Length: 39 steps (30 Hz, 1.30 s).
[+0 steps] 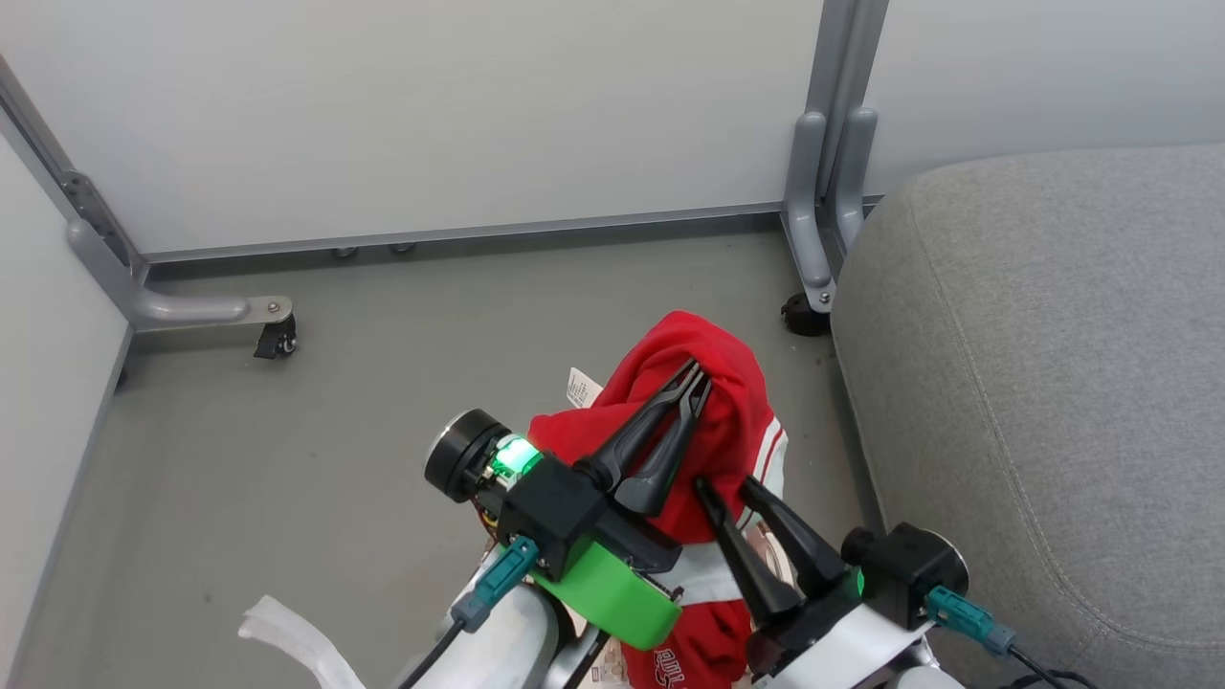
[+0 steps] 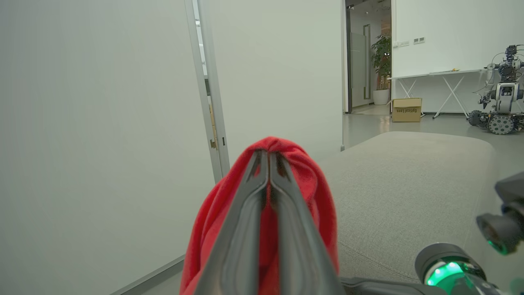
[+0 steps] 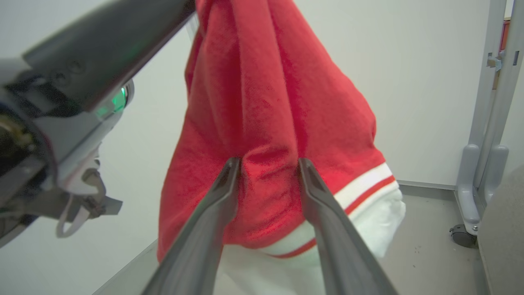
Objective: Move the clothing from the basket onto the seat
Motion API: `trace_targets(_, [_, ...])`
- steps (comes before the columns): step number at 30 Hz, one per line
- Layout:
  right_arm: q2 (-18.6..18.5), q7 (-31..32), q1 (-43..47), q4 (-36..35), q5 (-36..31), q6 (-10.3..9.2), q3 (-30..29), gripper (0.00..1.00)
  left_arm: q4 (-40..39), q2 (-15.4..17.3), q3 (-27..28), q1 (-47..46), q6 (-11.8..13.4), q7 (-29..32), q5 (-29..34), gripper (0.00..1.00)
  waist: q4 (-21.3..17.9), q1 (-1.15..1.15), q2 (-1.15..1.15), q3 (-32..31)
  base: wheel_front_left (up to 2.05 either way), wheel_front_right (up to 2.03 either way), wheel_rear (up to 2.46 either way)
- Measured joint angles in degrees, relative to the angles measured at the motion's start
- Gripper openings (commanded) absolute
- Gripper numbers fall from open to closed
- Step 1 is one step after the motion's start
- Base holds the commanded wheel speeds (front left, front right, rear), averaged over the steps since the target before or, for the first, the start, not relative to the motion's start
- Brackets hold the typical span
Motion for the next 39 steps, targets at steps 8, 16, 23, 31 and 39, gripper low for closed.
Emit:
trace_targets(8, [0.07, 0.01, 0.07, -0.47, -0.13, 0.00, -1.20, 0.00, 2.05, 0.00, 0.63, -0.07, 0.02, 0.00, 0.82, 0.00, 0.30, 0.00, 0.00, 0.29, 0.00, 0.00, 0.00])
trace_targets(16, [-0.26, 0.01, 0.25, -1.05, -0.03, 0.00, -1.85, 0.00, 4.02, 0.00, 1.54, -0.03, 0.73, 0.00, 1.81, 0.41, 0.68, 0.00, 0.00, 0.43, 0.00, 0.00, 0.00])
trace_targets(23, [-0.47, 0.01, 0.36, -1.24, 0.08, 0.00, -2.34, 0.00, 4.94, -0.02, 2.53, 0.09, 2.10, -0.01, 2.01, 1.00, 0.82, 0.00, 0.00, 0.54, 0.00, 0.00, 0.00])
trace_targets(31, [-0.43, 0.02, 0.48, -1.51, 0.08, 0.00, -2.80, 0.00, 5.90, -0.02, 3.34, 0.10, 2.22, -0.02, 2.45, 1.00, 0.70, 0.00, 0.00, 0.72, 0.00, 0.00, 0.00])
trace_targets(39, [-0.43, 0.01, 0.48, -1.78, 0.05, 0.00, -3.70, 0.00, 6.68, -0.02, 3.85, 0.20, 2.16, -0.01, 2.87, 1.00, 0.28, 0.00, 0.00, 0.99, 0.00, 0.00, 0.00])
